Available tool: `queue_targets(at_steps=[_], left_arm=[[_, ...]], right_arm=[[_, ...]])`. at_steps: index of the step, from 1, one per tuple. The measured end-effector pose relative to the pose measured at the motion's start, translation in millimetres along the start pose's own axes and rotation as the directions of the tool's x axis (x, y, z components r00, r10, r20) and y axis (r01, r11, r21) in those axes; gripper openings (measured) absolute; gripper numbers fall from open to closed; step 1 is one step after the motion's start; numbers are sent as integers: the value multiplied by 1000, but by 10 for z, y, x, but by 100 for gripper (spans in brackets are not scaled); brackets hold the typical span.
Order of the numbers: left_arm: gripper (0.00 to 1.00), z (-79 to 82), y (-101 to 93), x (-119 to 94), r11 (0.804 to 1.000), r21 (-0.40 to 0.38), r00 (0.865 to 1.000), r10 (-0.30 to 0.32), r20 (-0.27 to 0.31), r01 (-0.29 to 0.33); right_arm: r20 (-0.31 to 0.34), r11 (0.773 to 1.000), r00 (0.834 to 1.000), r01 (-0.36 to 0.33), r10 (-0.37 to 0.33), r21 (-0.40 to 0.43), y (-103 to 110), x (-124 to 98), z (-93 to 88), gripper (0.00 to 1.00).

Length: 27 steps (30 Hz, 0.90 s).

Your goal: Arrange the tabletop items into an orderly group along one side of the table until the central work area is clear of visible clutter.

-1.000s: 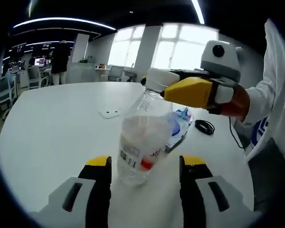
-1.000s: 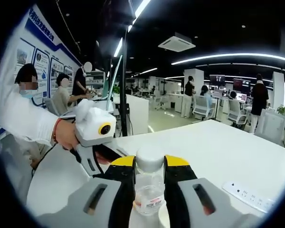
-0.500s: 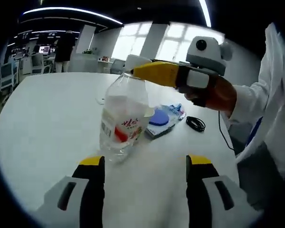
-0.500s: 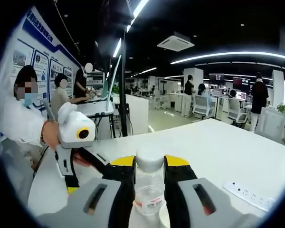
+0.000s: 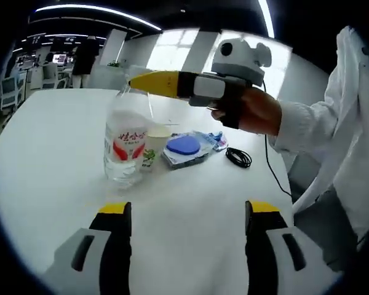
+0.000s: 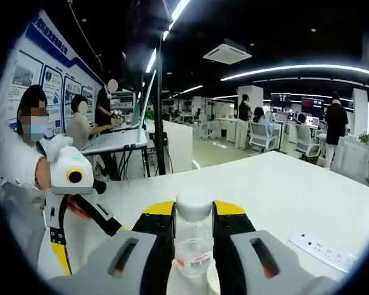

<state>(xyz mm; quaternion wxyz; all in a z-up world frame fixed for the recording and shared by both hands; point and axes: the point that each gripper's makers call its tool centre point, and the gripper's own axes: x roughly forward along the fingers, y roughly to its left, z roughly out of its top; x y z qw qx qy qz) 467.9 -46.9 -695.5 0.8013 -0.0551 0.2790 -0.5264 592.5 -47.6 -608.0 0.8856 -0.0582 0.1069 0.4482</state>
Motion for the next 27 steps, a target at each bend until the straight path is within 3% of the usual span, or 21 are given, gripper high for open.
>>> queue_targets(at_steps=[8,15,20,27], left_arm=[[78,-109,-160,-121,999,-33,1000,17,1,-17],[79,-166,-249,-196,998,-53,999,34,-6,-35],[82,-175,-243,-246,996,-65,998,59,-7,-59],[85,-189,-261,-295,994,-69,996,81,-22,-83]], right_arm=[[-24,1000,1000,-2,2,9,27,-53,-39,23],[-22,1000,1000,-3,3,12,45,-228,-15,25],[-32,1000,999,11,-10,11,23,-443,-36,28],[-69,998,996,52,-49,31,-22,-949,-182,37]])
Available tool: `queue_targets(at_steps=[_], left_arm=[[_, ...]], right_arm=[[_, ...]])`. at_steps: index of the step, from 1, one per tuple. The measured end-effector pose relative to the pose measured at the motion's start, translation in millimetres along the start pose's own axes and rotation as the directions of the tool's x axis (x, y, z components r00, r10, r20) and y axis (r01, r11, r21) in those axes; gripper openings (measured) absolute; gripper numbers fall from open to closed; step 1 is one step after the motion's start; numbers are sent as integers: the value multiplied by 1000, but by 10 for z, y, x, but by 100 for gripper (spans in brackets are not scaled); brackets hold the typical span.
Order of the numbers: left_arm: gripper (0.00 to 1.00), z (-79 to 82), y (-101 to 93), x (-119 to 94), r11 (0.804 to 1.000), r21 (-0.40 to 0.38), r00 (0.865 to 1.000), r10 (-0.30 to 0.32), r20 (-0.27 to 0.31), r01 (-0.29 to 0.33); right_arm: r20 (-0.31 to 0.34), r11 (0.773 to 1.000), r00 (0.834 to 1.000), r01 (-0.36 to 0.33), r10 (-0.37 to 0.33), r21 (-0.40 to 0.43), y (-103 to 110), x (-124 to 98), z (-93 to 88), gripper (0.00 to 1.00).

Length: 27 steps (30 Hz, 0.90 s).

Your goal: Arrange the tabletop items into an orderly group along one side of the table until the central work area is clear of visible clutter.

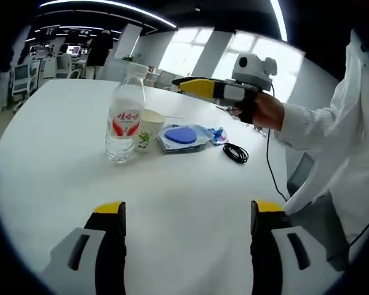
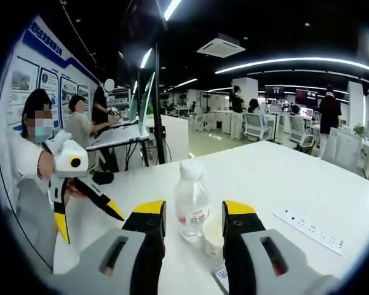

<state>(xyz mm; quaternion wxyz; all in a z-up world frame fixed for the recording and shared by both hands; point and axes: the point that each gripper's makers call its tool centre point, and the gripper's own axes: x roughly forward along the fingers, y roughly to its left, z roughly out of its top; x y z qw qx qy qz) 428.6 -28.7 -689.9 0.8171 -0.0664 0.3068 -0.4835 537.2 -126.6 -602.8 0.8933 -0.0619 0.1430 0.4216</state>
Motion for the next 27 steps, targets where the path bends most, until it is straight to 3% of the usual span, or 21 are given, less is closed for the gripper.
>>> queue_targets(at_steps=[4,11,15,27], left_arm=[[86,2,-30,-8,1000,-7,1000,10,-2,-10],[86,4,-122,-20,1000,-19,1000,16,-4,-16],[86,-8,-135,-11,1000,-22,1000,22,-11,-22],[86,-69,-306,40,999,-22,999,28,-45,-29]], right_arm=[[-37,999,999,36,-35,29,-46,-318,-178,43],[-70,992,992,107,-102,71,-98,-841,-401,46],[-97,987,988,130,-121,91,-90,-1047,-540,51],[-163,963,963,235,-212,134,-94,-1893,-986,57]])
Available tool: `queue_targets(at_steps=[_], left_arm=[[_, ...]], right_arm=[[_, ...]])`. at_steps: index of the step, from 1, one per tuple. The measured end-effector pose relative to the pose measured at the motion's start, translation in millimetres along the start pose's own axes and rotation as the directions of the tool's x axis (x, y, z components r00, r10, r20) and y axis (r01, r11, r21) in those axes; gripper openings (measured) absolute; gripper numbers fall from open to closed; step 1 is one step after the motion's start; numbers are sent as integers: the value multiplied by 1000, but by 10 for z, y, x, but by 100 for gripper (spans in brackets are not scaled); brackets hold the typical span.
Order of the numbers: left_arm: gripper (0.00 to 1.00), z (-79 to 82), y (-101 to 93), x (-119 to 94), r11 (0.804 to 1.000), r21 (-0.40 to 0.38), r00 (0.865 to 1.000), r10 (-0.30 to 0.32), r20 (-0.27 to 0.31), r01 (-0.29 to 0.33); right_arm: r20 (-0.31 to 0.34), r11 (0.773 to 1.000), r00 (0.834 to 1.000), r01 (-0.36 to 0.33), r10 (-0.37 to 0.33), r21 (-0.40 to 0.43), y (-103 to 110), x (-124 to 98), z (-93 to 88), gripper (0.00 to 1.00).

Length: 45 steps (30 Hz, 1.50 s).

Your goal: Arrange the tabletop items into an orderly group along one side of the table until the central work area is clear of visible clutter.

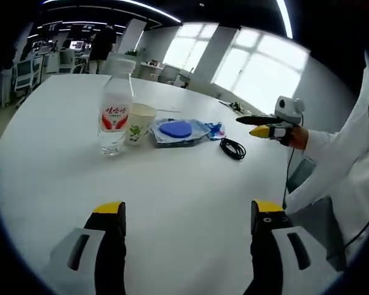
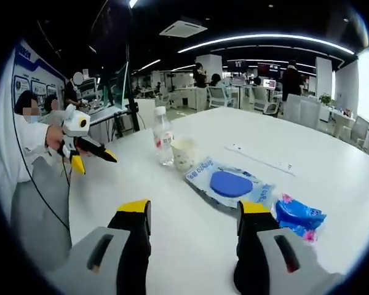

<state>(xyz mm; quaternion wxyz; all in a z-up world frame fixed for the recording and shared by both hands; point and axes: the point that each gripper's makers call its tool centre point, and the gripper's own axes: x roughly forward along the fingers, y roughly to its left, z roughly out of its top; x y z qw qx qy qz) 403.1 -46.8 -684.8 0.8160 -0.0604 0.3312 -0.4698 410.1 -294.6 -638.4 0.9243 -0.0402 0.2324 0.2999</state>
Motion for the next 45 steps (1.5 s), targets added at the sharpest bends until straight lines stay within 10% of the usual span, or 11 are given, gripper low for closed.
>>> queue_targets(at_steps=[27,45], left_arm=[[83,49,-319,202,998,60,998,-31,-52,34],[83,65,-341,193,998,59,998,-33,-44,36]], right_arm=[[-120,968,975,203,-186,145,-230,-1206,-1076,77],[-115,970,975,204,-190,134,-222,-1205,-1008,77]])
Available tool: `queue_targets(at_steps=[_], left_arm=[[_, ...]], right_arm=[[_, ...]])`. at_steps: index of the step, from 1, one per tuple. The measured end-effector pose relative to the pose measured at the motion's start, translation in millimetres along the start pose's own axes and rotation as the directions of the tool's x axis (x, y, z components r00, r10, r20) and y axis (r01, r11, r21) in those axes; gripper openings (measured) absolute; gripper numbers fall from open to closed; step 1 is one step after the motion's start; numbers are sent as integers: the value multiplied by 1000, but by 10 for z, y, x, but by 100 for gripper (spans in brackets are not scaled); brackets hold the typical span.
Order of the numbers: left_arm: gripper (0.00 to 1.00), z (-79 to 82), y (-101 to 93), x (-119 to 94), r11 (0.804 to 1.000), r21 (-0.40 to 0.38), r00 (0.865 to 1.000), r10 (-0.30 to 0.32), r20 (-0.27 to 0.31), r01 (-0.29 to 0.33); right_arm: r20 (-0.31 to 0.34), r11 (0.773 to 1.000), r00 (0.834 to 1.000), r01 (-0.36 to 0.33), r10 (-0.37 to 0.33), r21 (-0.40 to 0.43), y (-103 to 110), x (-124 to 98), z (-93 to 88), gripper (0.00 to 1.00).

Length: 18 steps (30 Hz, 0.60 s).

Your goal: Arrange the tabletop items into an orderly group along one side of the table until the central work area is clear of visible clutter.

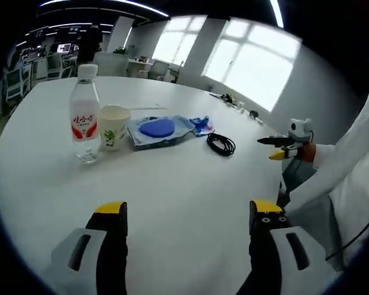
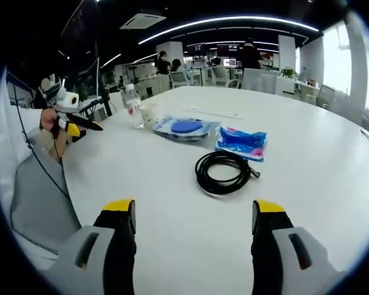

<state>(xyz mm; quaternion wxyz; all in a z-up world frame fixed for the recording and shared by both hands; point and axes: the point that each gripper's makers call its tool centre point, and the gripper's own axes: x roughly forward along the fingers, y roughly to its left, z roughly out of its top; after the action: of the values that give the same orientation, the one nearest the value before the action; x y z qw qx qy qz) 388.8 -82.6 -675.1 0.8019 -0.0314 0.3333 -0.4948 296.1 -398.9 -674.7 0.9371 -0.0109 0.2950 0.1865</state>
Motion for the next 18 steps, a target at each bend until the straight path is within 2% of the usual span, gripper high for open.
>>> queue_targets(at_steps=[18], left_arm=[[83,6,-13,19,1000,5,1000,-5,-2,5]], right_arm=[[-1,1000,1000,6,-6,2,-12,-4,-27,77]])
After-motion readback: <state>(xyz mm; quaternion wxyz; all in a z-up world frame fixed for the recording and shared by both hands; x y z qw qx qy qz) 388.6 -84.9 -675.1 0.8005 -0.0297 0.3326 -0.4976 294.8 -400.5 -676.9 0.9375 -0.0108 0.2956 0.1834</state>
